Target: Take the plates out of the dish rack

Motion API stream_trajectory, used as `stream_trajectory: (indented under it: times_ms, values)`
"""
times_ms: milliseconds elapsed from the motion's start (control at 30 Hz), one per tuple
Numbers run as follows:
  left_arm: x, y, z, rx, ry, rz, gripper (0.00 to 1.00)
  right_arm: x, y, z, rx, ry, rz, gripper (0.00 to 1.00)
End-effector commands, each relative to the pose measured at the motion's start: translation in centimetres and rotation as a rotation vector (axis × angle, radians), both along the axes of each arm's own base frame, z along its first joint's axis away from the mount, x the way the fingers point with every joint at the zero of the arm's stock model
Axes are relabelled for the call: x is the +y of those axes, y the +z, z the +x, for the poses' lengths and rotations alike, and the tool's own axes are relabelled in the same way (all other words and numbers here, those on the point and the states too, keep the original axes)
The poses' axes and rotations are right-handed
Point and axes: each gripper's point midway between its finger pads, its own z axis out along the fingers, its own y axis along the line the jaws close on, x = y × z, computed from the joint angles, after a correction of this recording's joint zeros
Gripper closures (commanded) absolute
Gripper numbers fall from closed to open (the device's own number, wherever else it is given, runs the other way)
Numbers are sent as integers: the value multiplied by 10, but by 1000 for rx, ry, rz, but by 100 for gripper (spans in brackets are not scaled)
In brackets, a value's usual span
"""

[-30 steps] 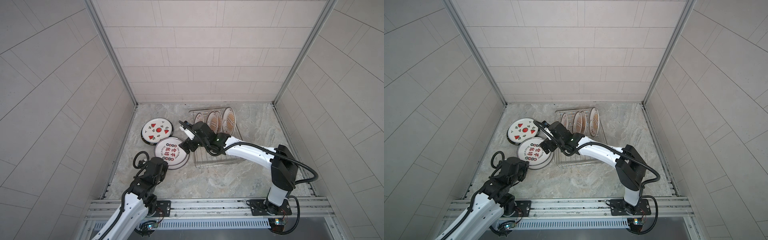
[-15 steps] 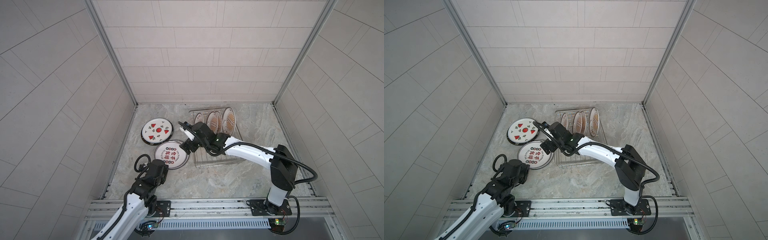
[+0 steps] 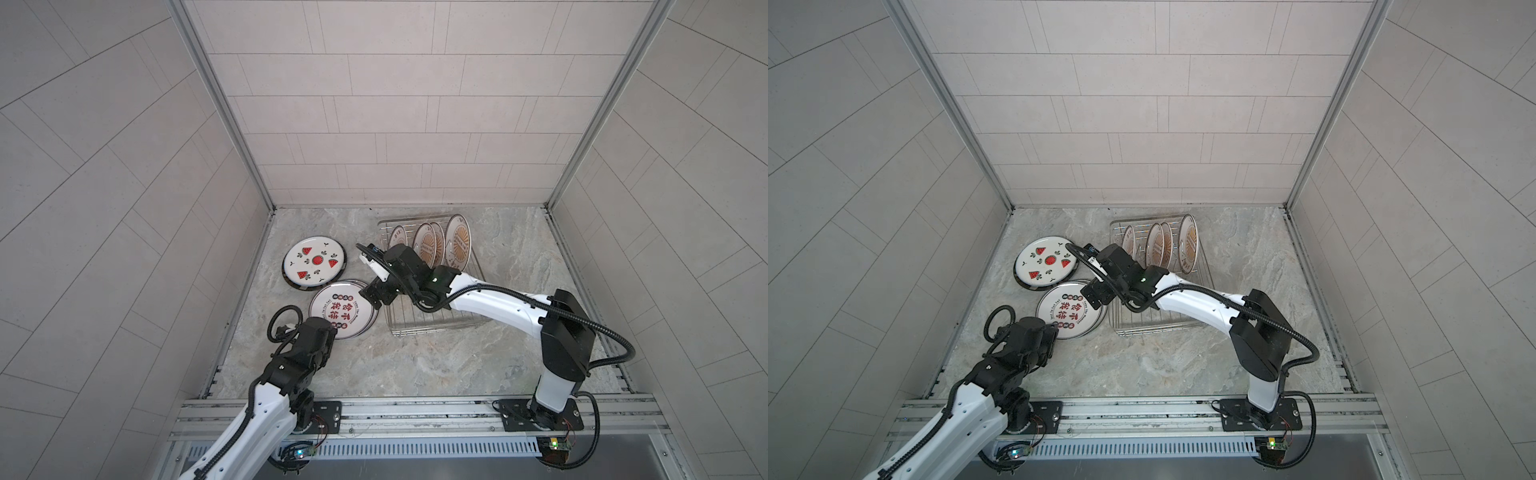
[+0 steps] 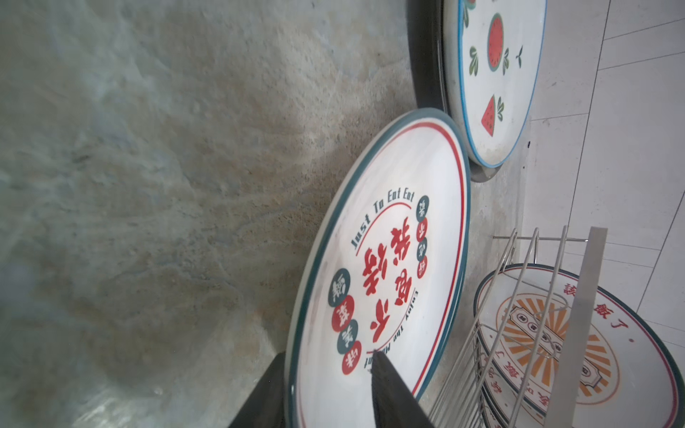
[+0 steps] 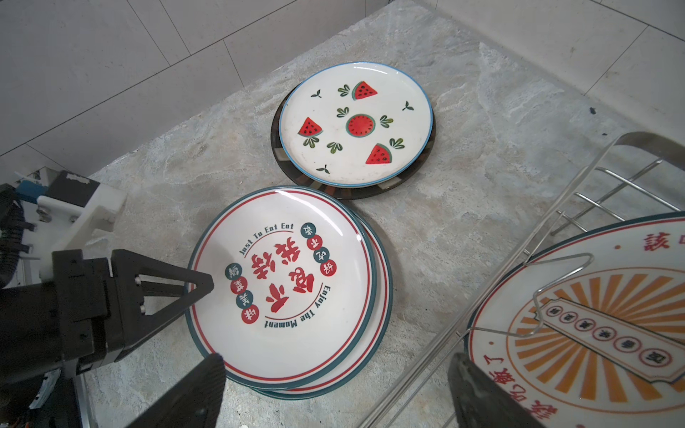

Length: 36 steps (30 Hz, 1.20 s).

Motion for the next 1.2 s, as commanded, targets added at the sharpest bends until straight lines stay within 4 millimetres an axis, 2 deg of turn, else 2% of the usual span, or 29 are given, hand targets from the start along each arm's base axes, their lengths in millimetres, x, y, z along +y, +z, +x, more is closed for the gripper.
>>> stream_trajectory:
  times_ms: [0, 233, 633, 967, 1100, 1167]
  values:
    - [12, 8, 0, 1, 32, 62, 58, -1, 8, -2, -20, 11, -7, 5]
    - [10, 12, 1, 6, 19, 68, 55, -4, 10, -4, -28, 11, -10, 5]
    - [-4, 11, 9, 5, -45, 44, 55, -8, 11, -2, -38, 0, -23, 5]
    - [-7, 6, 6, 6, -60, 26, 58, -8, 10, -2, -35, -2, -25, 5]
    - [-9, 9, 7, -9, -76, 18, 53, -9, 13, -2, -40, -6, -20, 5]
    - [-4, 9, 4, -2, -63, 42, 51, -11, 16, -3, -46, -13, -10, 5]
